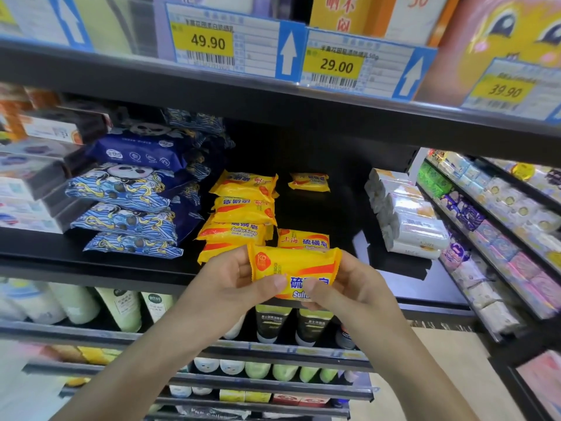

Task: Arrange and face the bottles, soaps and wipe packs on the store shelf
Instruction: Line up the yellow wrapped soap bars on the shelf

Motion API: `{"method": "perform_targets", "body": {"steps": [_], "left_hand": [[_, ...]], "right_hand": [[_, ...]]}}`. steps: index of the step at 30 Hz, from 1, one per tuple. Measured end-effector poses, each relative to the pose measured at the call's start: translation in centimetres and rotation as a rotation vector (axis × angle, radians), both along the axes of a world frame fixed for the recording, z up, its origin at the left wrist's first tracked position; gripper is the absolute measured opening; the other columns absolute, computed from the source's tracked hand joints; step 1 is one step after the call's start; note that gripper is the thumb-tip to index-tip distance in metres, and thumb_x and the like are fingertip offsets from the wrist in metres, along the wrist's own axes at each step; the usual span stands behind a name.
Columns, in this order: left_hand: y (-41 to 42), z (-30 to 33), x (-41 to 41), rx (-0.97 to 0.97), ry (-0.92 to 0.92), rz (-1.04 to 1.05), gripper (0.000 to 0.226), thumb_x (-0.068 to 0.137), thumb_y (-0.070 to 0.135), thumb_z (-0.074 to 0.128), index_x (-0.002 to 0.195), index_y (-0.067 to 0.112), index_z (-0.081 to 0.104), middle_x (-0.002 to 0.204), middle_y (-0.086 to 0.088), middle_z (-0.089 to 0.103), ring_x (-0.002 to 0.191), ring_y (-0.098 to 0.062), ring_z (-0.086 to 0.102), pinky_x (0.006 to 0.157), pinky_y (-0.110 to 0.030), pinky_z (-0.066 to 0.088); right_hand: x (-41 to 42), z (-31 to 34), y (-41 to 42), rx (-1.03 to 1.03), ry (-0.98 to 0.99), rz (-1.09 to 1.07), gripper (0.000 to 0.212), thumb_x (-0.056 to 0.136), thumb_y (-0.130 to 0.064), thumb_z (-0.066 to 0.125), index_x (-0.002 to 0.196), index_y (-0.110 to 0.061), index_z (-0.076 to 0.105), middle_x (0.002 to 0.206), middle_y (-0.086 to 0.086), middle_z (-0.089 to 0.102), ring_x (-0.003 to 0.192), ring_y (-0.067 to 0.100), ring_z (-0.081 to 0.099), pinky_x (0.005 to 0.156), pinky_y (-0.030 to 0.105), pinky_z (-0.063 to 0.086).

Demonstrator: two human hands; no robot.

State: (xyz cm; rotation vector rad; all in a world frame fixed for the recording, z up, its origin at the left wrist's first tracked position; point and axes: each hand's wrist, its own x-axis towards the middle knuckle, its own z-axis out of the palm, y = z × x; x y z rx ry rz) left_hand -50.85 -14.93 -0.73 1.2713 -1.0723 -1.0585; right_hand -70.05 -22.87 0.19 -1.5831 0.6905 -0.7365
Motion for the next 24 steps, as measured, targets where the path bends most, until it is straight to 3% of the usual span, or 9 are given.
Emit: {"method": "perform_targets", "body": {"steps": [5, 7, 10, 12, 16, 19, 20, 21, 24], "left_hand": [[0.5, 0.4, 0.2, 0.042, 0.004, -0.013, 0.043, 0.083, 0.036, 0.070, 0.123, 0.023, 0.067, 0.119, 0.009, 0.076, 0.112, -0.006, 0.070, 0.096, -0.029, 0.057], [0.5, 0.3, 0.5, 0.087, 0.064, 0.025, 0.045, 0.085, 0.057, 0.073, 0.116, 0.025, 0.073, 0.116, 0.003, 0.077, 0.109, -0.013, 0.073, 0.096, -0.036, 0.056], [0.0, 0.2, 1.1, 0.163, 0.135, 0.101, 0.074, 0.051, 0.084, 0.077, 0.099, 0.028, 0.080, 0.105, -0.008, 0.079, 0.097, -0.026, 0.077, 0.083, -0.039, 0.058], [-0.2, 0.4, 1.0, 0.216, 0.157, 0.101, 0.089, 0.048, 0.090, 0.072, 0.103, 0.021, 0.078, 0.100, -0.012, 0.079, 0.090, -0.028, 0.077, 0.073, -0.036, 0.059], [-0.5, 1.3, 0.9, 0.304, 0.359, 0.045, 0.084, 0.070, 0.078, 0.055, 0.117, 0.010, 0.074, 0.094, -0.018, 0.074, 0.079, -0.028, 0.073, 0.067, -0.038, 0.060], [-0.9, 2.1, 0.3, 0.349, 0.281, -0.018, 0.068, 0.093, 0.065, 0.058, 0.129, 0.008, 0.069, 0.112, -0.019, 0.073, 0.065, -0.009, 0.072, 0.081, -0.042, 0.061], [-1.0, 2.1, 0.2, 0.345, 0.235, -0.023, 0.065, 0.094, 0.060, 0.056, 0.130, 0.008, 0.068, 0.119, -0.019, 0.072, 0.061, -0.006, 0.071, 0.084, -0.041, 0.061], [-1.1, 2.1, 0.1, 0.348, 0.236, -0.007, 0.063, 0.086, 0.058, 0.062, 0.126, 0.010, 0.070, 0.117, -0.017, 0.075, 0.063, -0.008, 0.072, 0.078, -0.039, 0.062], [-0.8, 1.9, 0.3, 0.364, 0.278, 0.035, 0.056, 0.066, 0.049, 0.076, 0.112, 0.016, 0.074, 0.098, -0.011, 0.080, 0.076, -0.025, 0.077, 0.059, -0.031, 0.059]], "right_hand": [[0.1, 0.1, 0.0, -0.026, -0.063, -0.015, 0.026, 0.093, -0.008, 0.067, 0.116, -0.019, 0.069, 0.114, 0.001, 0.076, 0.107, 0.018, 0.072, 0.086, 0.028, 0.059], [0.0, 0.1, -0.1, -0.061, -0.085, -0.023, 0.028, 0.090, -0.011, 0.070, 0.115, -0.024, 0.070, 0.115, 0.001, 0.074, 0.109, 0.019, 0.071, 0.086, 0.027, 0.057], [-0.1, 0.1, -0.2, -0.141, -0.088, -0.012, 0.030, 0.091, -0.011, 0.072, 0.112, -0.031, 0.070, 0.115, -0.001, 0.071, 0.106, 0.018, 0.068, 0.083, 0.025, 0.054], [-0.1, -0.1, -0.3, -0.190, -0.103, -0.002, 0.030, 0.093, -0.006, 0.072, 0.113, -0.029, 0.069, 0.112, -0.003, 0.069, 0.100, 0.015, 0.066, 0.080, 0.023, 0.052], [-0.4, -0.6, -0.6, -0.262, -0.103, 0.000, 0.033, 0.089, -0.008, 0.072, 0.117, -0.024, 0.069, 0.116, 0.003, 0.068, 0.109, 0.024, 0.065, 0.086, 0.029, 0.051], [-0.5, -0.9, -0.7, -0.364, -0.087, 0.023, 0.039, 0.086, -0.003, 0.072, 0.113, -0.030, 0.071, 0.121, 0.000, 0.065, 0.121, 0.027, 0.061, 0.092, 0.032, 0.054], [-0.5, -1.0, -0.6, -0.410, -0.083, 0.028, 0.043, 0.085, 0.001, 0.072, 0.112, -0.032, 0.072, 0.122, -0.002, 0.065, 0.123, 0.026, 0.061, 0.093, 0.033, 0.055], [-0.4, -1.1, -0.6, -0.456, -0.078, 0.027, 0.046, 0.084, 0.005, 0.073, 0.112, -0.032, 0.072, 0.122, -0.004, 0.065, 0.124, 0.025, 0.060, 0.093, 0.033, 0.055], [-0.3, -1.4, -0.4, -0.545, -0.078, 0.000, 0.042, 0.082, 0.001, 0.076, 0.110, -0.031, 0.072, 0.122, -0.006, 0.065, 0.123, 0.025, 0.061, 0.094, 0.032, 0.055]]}}
